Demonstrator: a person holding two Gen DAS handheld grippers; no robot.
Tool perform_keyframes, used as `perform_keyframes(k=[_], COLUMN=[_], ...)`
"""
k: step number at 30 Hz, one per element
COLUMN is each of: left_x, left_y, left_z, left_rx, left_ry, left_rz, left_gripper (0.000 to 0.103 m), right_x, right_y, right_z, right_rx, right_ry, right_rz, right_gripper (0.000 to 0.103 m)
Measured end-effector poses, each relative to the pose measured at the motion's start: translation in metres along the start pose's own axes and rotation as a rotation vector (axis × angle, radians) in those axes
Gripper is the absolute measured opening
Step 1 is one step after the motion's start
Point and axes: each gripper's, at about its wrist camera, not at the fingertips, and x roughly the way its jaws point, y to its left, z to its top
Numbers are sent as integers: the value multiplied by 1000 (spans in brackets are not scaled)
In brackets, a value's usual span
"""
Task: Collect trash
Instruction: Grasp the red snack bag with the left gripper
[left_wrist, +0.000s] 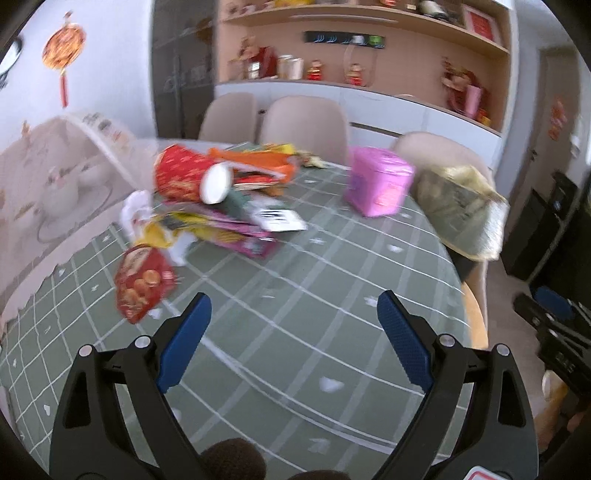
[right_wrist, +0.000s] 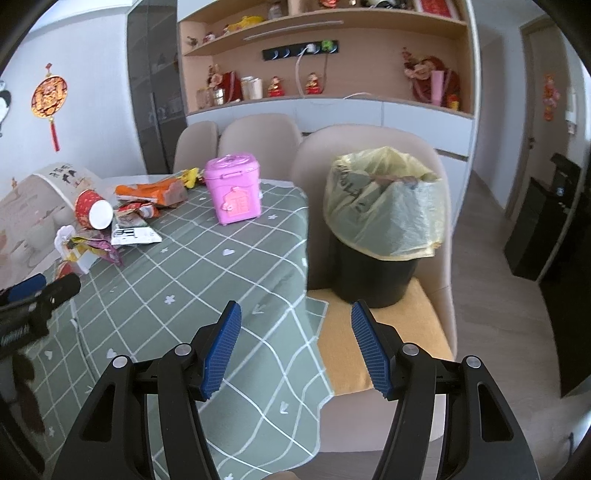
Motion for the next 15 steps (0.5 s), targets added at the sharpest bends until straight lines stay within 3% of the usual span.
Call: perform_keyframes(k=[7,11,13,15], left_x=[15,20,29,39], left_y=[76,121,145,156], left_z=[21,31,33,32], left_rx=[-84,-147,-193,-207], left_ry=[14,8,34,77], left_rz=[53,75,49,37], left_gripper=[93,89,85,79], right_x=[7,11,13,16], right_y=[16,16,17,21], right_z=[12,9,6,3], right_rx=[-27,-13,-30,-43], right_ry=[-4,8,17,34], right_rz=[-85,-7,96,82], right_gripper=[59,59,59,59])
